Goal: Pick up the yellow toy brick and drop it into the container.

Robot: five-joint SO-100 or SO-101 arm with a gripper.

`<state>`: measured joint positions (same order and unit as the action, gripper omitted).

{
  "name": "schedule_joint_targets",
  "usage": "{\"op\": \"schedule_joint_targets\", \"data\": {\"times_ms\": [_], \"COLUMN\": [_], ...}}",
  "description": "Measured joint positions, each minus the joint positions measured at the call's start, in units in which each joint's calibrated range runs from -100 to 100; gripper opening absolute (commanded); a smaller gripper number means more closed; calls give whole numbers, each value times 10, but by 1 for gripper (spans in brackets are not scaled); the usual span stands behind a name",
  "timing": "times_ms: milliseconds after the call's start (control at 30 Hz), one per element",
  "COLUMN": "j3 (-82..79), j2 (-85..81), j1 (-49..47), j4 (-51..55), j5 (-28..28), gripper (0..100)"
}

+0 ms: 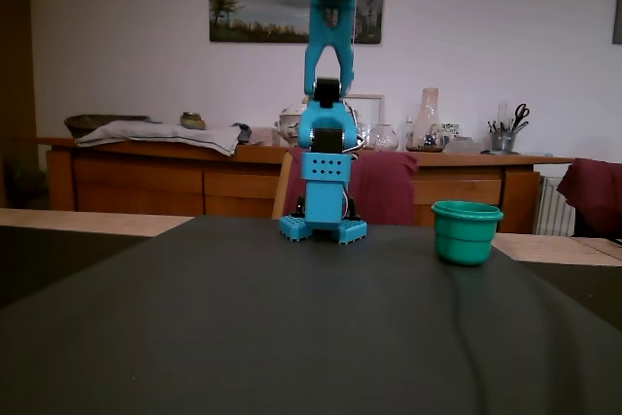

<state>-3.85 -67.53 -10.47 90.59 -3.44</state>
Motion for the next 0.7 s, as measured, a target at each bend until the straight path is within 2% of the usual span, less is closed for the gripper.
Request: {"op": "schedule_joint_targets", "data": {"times_ms": [267, 700], "j3": [-437, -907], "j2": [-303, -311], "j1": [7, 10], "j4": [-179, -442], "j5": [-1, 18], "gripper": [0, 0]}}
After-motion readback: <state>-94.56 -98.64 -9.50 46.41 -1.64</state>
